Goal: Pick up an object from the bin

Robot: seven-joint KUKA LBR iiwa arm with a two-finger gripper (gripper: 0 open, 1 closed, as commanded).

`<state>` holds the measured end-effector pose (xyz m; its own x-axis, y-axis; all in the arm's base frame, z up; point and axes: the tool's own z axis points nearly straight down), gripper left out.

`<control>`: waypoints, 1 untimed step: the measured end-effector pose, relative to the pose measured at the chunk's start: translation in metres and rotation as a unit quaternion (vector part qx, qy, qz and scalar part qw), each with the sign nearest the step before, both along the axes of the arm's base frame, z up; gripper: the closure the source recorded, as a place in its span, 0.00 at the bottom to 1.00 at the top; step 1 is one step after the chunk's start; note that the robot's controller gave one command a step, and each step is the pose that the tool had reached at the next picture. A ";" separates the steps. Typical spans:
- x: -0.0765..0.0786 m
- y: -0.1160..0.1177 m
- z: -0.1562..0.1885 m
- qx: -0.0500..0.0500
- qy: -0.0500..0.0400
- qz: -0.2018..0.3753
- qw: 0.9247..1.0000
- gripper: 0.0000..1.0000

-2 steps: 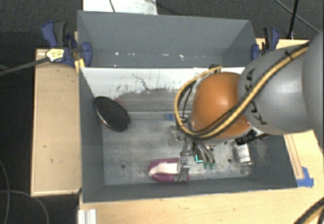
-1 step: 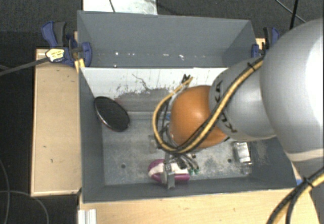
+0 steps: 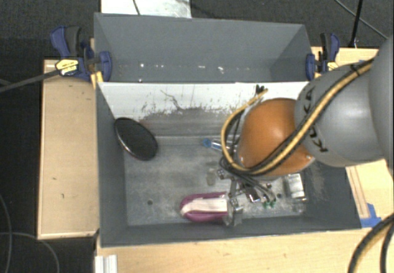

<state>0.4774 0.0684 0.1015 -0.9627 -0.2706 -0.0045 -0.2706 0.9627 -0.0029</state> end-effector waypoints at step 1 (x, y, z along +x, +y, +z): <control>0.001 0.026 -0.001 0.002 0.000 0.029 1.000 0.00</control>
Offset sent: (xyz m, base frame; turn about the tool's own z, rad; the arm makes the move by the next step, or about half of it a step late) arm 0.0001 0.0250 -0.0015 -0.0630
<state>0.4784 0.0943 0.1002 -0.9455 -0.3255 -0.0066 -0.3255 0.9455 0.0004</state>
